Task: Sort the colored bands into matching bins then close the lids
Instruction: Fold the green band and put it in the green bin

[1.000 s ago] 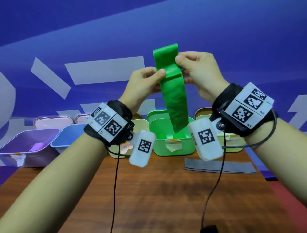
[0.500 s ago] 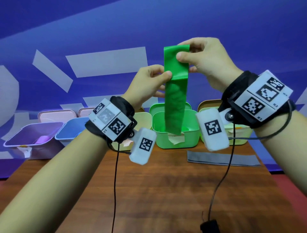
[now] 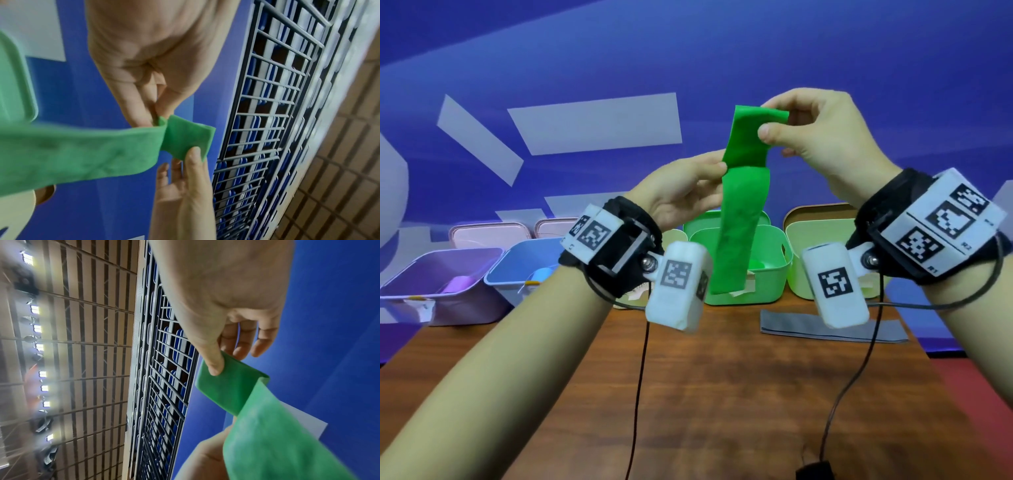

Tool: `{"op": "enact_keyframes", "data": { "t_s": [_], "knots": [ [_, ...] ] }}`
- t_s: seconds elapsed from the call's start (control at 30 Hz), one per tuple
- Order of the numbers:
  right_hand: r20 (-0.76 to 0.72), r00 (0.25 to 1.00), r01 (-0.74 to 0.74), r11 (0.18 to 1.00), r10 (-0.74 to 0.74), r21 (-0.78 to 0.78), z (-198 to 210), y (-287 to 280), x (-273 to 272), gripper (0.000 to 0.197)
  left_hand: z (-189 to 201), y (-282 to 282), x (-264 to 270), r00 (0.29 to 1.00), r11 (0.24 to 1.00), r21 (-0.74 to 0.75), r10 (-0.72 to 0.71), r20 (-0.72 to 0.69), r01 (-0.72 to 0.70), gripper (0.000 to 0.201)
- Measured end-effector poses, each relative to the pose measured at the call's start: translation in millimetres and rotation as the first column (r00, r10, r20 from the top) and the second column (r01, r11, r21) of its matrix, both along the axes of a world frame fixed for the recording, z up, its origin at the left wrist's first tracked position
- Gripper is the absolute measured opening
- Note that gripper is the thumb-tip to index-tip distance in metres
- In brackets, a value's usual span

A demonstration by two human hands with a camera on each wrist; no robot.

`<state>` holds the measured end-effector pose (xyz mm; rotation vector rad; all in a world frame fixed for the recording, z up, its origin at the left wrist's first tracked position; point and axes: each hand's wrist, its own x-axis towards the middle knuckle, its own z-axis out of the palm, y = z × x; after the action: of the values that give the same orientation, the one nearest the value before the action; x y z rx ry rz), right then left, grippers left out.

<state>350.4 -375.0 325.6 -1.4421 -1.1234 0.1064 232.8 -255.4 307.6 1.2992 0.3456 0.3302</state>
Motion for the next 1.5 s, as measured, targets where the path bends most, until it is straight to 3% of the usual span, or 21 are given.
{"op": "enact_keyframes", "data": {
  "t_s": [0.1, 0.23, 0.3, 0.37, 0.57, 0.63, 0.77, 0.9, 1.13, 1.33, 1.43, 1.5],
  "knots": [
    [0.044, 0.999, -0.026, 1.000, 0.026, -0.016, -6, -1, -1, 0.024, 2, 1, 0, 0.999, 0.973, -0.228, 0.035, 0.035, -0.026, 0.029],
    [0.203, 0.979, -0.011, 0.994, 0.033, -0.106, -14, -1, -6, 0.021, 1, 7, 4, 0.990, 0.950, -0.284, 0.141, 0.023, -0.129, 0.017],
    [0.267, 0.964, 0.033, 0.991, 0.003, -0.130, -19, 2, -7, 0.023, 0, 10, 5, 0.982, 0.958, -0.222, 0.188, 0.004, -0.182, 0.010],
    [0.302, 0.953, 0.057, 0.988, -0.011, -0.144, -24, 4, -7, 0.024, -1, 11, 4, 0.976, 0.967, -0.141, 0.216, 0.002, -0.214, 0.016],
    [0.455, 0.888, 0.063, 0.961, 0.070, -0.271, -40, 9, -11, 0.020, -10, 11, -2, 0.952, 0.919, 0.262, 0.305, -0.002, -0.294, 0.024],
    [0.411, 0.905, -0.002, 0.964, 0.114, -0.265, -44, 8, -12, 0.018, -13, 11, -5, 0.951, 0.888, 0.351, 0.308, 0.027, -0.298, 0.025],
    [0.080, 0.996, 0.045, 0.996, -0.039, -0.075, -54, 14, -11, 0.016, -13, 12, -8, 0.953, 0.835, 0.463, 0.290, 0.092, -0.299, 0.024],
    [-0.166, 0.984, -0.095, 0.970, 0.058, -0.225, -63, 24, -21, 0.032, -12, 10, -6, 0.950, 0.812, 0.493, 0.280, 0.141, -0.313, 0.022],
    [-0.153, 0.988, -0.075, 0.940, 0.024, -0.332, -73, 31, -31, 0.033, -12, 15, -2, 0.907, 0.766, 0.485, 0.358, 0.223, -0.421, 0.022],
    [-0.003, 1.000, 0.011, 0.941, -0.012, -0.338, -73, 41, -35, 0.040, -21, 12, 14, 0.845, 0.820, 0.221, 0.481, 0.232, -0.528, 0.023],
    [0.027, 1.000, 0.006, 0.959, 0.002, -0.283, -75, 45, -38, 0.042, -22, 8, 22, 0.786, 0.797, 0.087, 0.562, 0.257, -0.598, 0.027],
    [0.017, 1.000, -0.006, 0.965, 0.011, -0.261, -74, 43, -36, 0.040, -22, 7, 24, 0.755, 0.764, 0.113, 0.582, 0.303, -0.635, 0.031]
  ]
}}
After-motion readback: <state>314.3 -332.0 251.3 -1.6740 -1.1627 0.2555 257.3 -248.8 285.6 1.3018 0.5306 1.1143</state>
